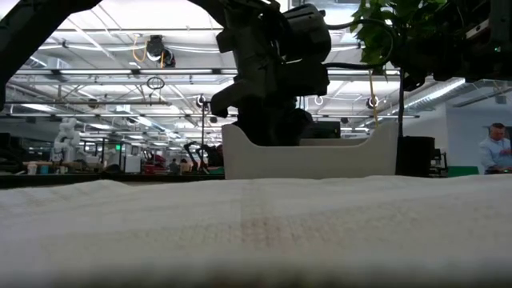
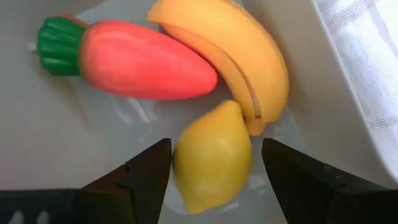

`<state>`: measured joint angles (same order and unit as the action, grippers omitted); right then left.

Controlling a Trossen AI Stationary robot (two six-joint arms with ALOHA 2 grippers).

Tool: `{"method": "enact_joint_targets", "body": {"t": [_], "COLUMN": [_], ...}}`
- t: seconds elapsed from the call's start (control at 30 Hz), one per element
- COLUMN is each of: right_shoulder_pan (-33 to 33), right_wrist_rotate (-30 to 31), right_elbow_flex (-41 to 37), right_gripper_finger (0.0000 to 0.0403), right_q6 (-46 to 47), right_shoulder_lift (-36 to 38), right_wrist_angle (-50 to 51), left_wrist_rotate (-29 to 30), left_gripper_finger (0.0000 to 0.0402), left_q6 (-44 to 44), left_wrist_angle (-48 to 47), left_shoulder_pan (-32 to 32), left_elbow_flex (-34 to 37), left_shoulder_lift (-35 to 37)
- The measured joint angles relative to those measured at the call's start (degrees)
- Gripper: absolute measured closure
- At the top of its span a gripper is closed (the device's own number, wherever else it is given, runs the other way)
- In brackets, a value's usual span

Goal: Pick and placing Produce into tupperware
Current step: Return to Home Position

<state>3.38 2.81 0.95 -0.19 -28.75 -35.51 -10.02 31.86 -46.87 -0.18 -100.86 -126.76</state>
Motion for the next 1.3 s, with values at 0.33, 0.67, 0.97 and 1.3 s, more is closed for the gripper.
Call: {"method": "enact_joint_targets", "body": {"t": [0.33,0.67,0.97,1.3], "right_shoulder_pan": [0.0,0.1,0.1,0.1], "right_wrist_rotate": [0.0,0.0,-0.1,-0.1], "right_elbow_flex": [0.0,0.0,0.0,0.0], "right_gripper_finger": [0.0403,0.0403,0.0403,0.0403], "right_q6": [0.0,1.0,1.3,0.5], "right_shoulder_lift": [0.0,0.0,0.0,-0.1], "right_wrist_angle": [-0.3,-0.1,-0.8,-0.9], "left_wrist_rotate": [8.1,10.3,11.5,16.1], "left_gripper_finger": [0.0167,0.0344,0.0399,0.04], "left_q6": [1.4,1.4,-3.2,-7.2], "left_wrist_angle": [-5.3,-14.0,-16.0,13.6], "left_shoulder_pan": [-1.7,-4.6,-4.8,-4.8], "left_elbow_flex": [0.0,0.0,1.5,29.7], "left_shoulder_lift": [6.6,19.5,33.5,56.6]}}
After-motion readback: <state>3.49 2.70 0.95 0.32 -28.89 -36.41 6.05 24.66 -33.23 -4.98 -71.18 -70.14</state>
